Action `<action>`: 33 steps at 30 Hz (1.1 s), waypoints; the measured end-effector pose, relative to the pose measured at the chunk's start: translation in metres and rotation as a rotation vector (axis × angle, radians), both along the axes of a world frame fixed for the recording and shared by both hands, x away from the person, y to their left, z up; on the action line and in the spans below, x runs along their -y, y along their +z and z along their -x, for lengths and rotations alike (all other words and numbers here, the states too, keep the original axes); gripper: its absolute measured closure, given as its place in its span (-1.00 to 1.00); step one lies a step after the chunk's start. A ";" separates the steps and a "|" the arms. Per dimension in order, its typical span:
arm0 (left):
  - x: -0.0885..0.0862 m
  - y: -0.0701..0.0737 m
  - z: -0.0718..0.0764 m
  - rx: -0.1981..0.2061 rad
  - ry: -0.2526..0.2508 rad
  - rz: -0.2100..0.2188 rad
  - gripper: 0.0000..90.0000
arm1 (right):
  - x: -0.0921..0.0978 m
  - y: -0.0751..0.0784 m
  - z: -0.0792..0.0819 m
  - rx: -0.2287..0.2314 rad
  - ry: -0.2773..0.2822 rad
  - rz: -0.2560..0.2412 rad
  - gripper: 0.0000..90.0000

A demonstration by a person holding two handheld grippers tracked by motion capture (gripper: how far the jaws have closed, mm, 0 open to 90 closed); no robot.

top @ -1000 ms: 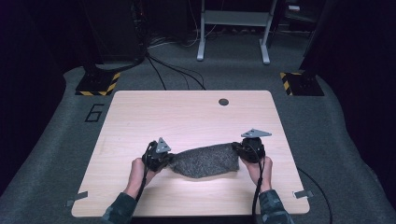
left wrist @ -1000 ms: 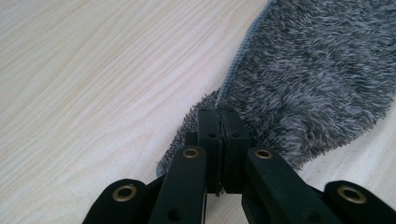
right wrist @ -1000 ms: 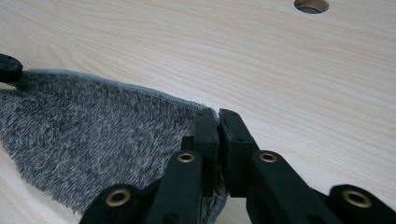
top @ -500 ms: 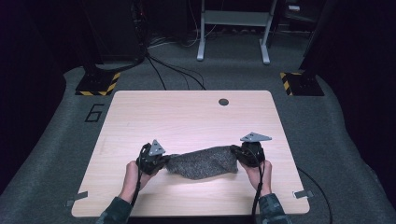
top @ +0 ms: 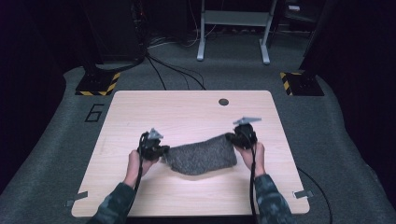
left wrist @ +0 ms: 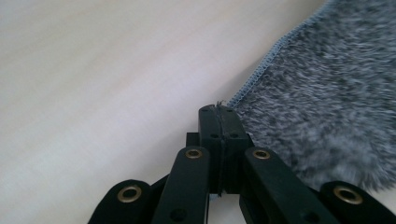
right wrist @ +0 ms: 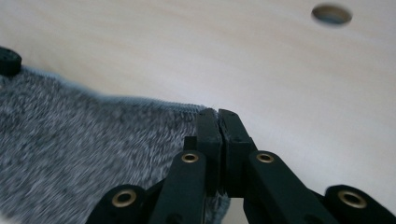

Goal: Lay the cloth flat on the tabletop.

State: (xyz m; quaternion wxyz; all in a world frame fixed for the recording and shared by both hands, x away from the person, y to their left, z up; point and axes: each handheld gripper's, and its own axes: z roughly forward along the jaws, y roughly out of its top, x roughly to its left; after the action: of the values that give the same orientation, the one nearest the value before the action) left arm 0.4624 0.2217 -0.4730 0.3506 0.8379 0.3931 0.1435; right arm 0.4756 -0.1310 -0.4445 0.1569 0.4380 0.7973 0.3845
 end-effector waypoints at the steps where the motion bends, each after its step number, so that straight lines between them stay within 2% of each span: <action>1: 0.002 0.011 -0.013 0.015 0.011 -0.007 1.00 | -0.003 0.008 -0.017 0.007 0.000 0.001 0.97; 2: 0.004 0.033 -0.028 0.048 0.019 -0.030 1.00 | -0.006 0.020 -0.032 0.020 -0.006 0.023 0.96; 3: 0.004 0.033 -0.028 0.048 0.019 -0.030 1.00 | -0.009 0.042 -0.049 0.049 -0.015 0.021 0.97; 4: 0.004 0.062 -0.040 0.104 0.039 -0.026 1.00 | -0.009 0.042 -0.049 0.049 -0.015 0.021 0.97; 5: 0.001 0.105 -0.047 0.184 0.047 -0.030 1.00 | -0.012 0.095 -0.066 0.133 -0.039 -0.014 0.96; 6: 0.000 0.133 -0.046 0.244 0.059 -0.023 1.00 | -0.012 0.107 -0.067 0.159 -0.038 -0.023 0.96; 7: -0.004 0.165 -0.041 0.314 0.052 -0.031 1.00 | -0.013 0.130 -0.065 0.208 -0.041 -0.041 0.96; 8: -0.005 0.184 -0.033 0.364 0.047 -0.049 1.00 | -0.013 0.154 -0.058 0.260 -0.032 -0.054 0.96; 9: -0.006 0.195 -0.025 0.386 0.042 -0.058 1.00 | -0.012 0.167 -0.049 0.294 -0.024 -0.070 0.96; 10: -0.009 0.205 -0.013 0.421 0.032 -0.071 1.00 | -0.011 0.173 -0.042 0.318 -0.017 -0.074 0.96; 11: -0.011 0.207 -0.006 0.439 0.023 -0.078 1.00 | -0.010 0.177 -0.028 0.346 0.002 -0.082 0.96; 12: -0.013 0.202 0.006 0.440 0.006 -0.081 1.00 | -0.009 0.176 -0.019 0.356 0.015 -0.077 0.96; 13: -0.013 0.202 0.006 0.440 0.006 -0.081 1.00 | -0.009 0.176 -0.019 0.356 0.015 -0.077 0.96; 14: -0.013 0.196 0.012 0.438 -0.003 -0.095 1.00 | -0.009 0.169 -0.004 0.367 0.033 -0.057 0.96; 15: -0.014 0.169 0.030 0.412 -0.030 -0.098 1.00 | -0.008 0.144 0.018 0.371 0.044 -0.029 0.95; 16: -0.015 0.146 0.039 0.387 -0.046 -0.110 1.00 | -0.007 0.131 0.026 0.378 0.039 -0.010 0.95; 17: -0.015 0.131 0.044 0.364 -0.054 -0.109 1.00 | -0.008 0.107 0.037 0.354 0.050 0.017 0.95; 18: -0.014 0.105 0.053 0.323 -0.067 -0.122 1.00 | -0.009 0.092 0.043 0.335 0.059 0.029 0.95; 19: -0.013 0.084 0.059 0.290 -0.075 -0.137 1.00 | -0.009 0.065 0.052 0.304 0.077 0.045 0.95; 20: -0.012 0.069 0.064 0.262 -0.082 -0.137 1.00 | -0.009 0.043 0.060 0.260 0.082 0.055 0.94; 22: -0.009 0.034 0.077 0.188 -0.104 -0.165 1.00 | -0.009 0.009 0.074 0.186 0.096 0.062 0.93; 24: -0.007 0.009 0.089 0.121 -0.128 -0.150 1.00 | -0.008 -0.021 0.089 0.115 0.116 0.077 0.92; 26: -0.006 -0.005 0.102 0.085 -0.147 -0.148 0.99 | -0.002 -0.038 0.102 0.063 0.122 0.064 0.85; 28: -0.008 -0.011 0.115 0.046 -0.171 -0.122 0.96 | 0.005 -0.044 0.112 0.029 0.126 0.037 0.69; 29: -0.008 -0.011 0.115 0.046 -0.171 -0.122 0.83 | 0.005 -0.044 0.112 0.029 0.126 0.037 0.69; 30: -0.009 -0.012 0.118 0.031 -0.171 -0.098 0.83 | 0.011 -0.044 0.118 0.016 0.129 0.027 0.50; 31: -0.011 -0.010 0.120 0.017 -0.178 -0.091 0.71 | 0.014 -0.042 0.120 0.020 0.125 0.027 0.37; 32: -0.013 -0.008 0.123 0.034 -0.162 -0.102 0.54 | 0.018 -0.041 0.121 0.025 0.116 0.017 0.33; 33: -0.015 -0.006 0.125 0.032 -0.148 -0.101 0.42 | 0.022 -0.038 0.121 0.022 0.103 0.000 0.26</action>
State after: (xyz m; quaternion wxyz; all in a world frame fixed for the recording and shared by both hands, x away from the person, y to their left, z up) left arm 0.3372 0.2368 -0.4786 0.3238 0.8788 0.3167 0.1502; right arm 0.3545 -0.1526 -0.4827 0.1458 0.3919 0.8172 0.3967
